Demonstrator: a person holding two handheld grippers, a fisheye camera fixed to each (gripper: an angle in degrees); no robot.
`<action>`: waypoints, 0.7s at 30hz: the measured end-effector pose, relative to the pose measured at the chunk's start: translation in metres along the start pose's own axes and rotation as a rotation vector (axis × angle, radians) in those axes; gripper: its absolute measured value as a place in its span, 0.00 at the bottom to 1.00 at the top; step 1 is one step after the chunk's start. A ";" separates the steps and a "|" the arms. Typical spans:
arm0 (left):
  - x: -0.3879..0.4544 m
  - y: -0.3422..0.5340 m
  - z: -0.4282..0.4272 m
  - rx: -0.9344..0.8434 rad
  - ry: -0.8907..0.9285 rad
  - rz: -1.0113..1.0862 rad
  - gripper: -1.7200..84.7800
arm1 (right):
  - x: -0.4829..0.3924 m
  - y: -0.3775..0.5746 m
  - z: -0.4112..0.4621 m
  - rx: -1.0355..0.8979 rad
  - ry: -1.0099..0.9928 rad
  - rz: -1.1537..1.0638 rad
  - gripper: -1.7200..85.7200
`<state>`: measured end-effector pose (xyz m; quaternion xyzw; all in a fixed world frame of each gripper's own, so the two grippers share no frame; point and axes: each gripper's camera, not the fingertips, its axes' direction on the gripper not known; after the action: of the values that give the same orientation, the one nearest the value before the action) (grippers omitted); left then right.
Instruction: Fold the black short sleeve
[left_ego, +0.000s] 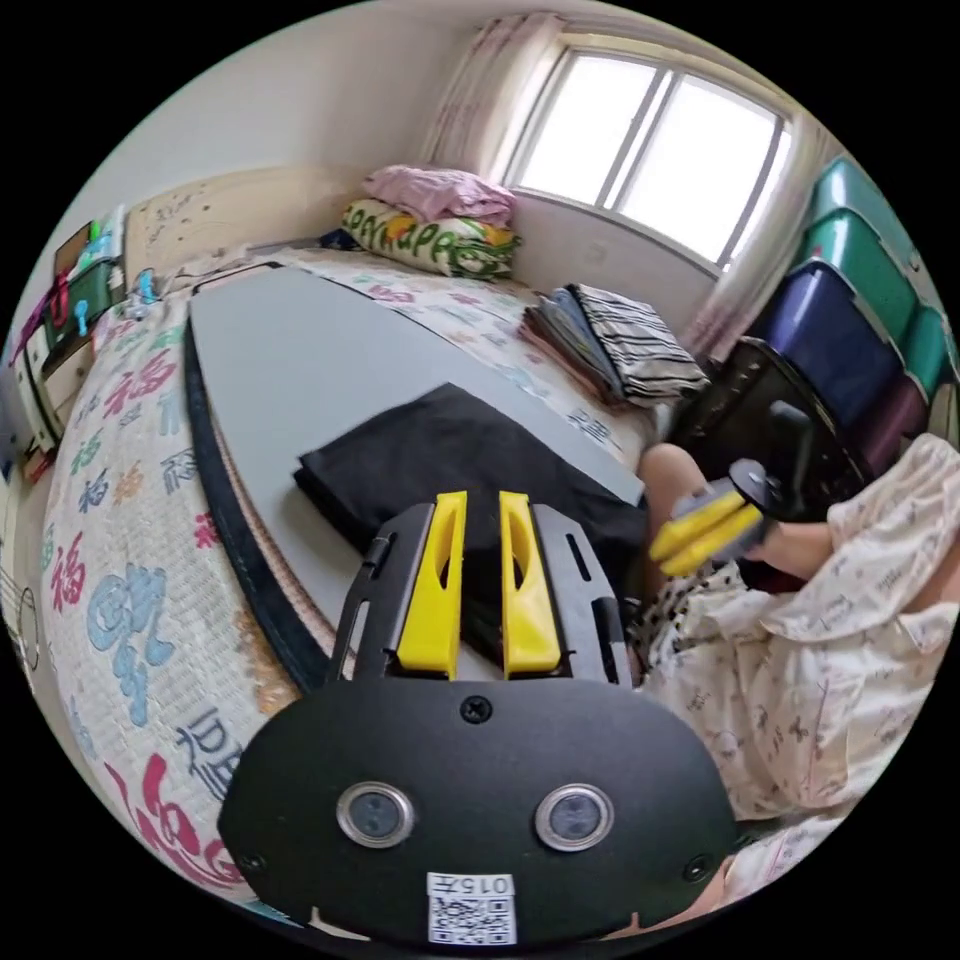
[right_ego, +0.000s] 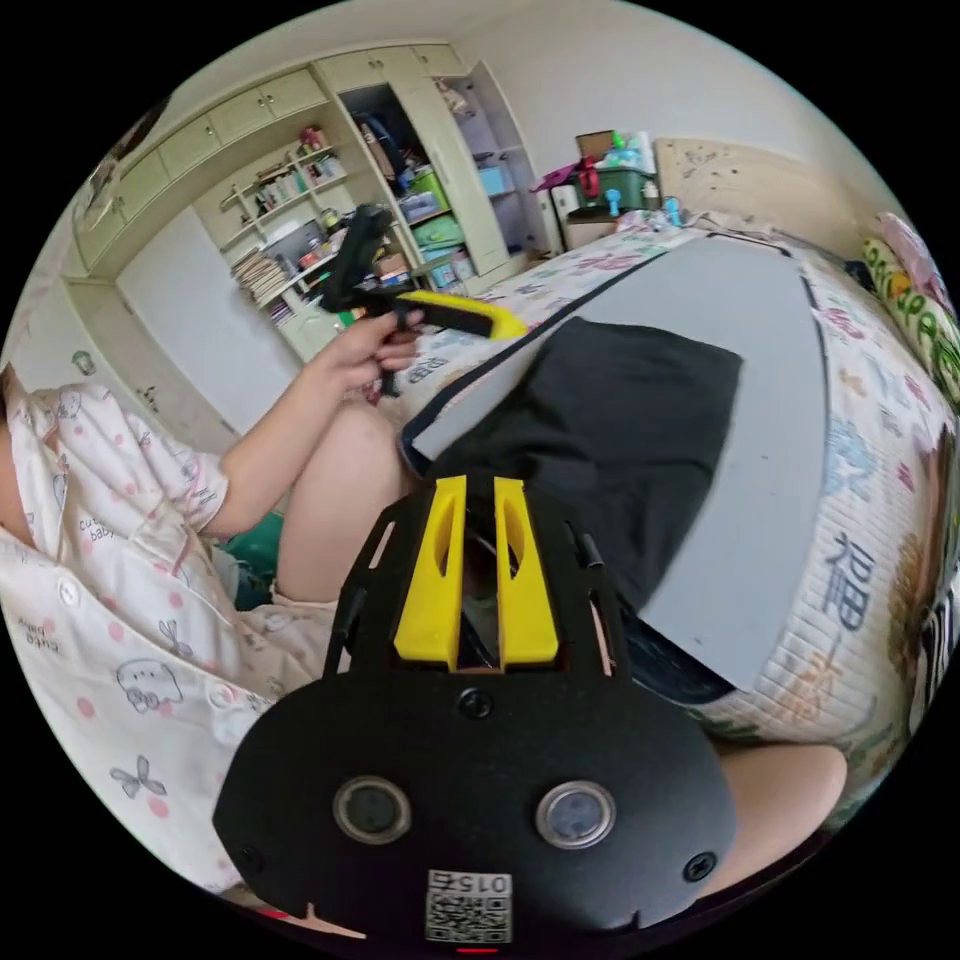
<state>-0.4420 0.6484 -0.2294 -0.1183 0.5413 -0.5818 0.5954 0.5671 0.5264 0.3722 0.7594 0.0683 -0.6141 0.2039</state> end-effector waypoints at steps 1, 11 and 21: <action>0.031 0.014 -0.005 0.011 0.035 0.010 0.10 | 0.012 0.006 -0.004 -0.006 0.035 0.024 0.10; 0.179 0.066 -0.027 -0.141 -0.260 -0.149 0.11 | 0.036 0.033 0.010 -0.036 0.160 0.083 0.13; 0.242 0.018 -0.050 -0.207 -0.370 -0.038 0.08 | 0.046 0.034 0.036 -0.019 0.146 0.109 0.11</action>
<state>-0.5343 0.4794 -0.3854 -0.2939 0.4773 -0.5025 0.6583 0.5574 0.4742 0.3303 0.8027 0.0474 -0.5444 0.2387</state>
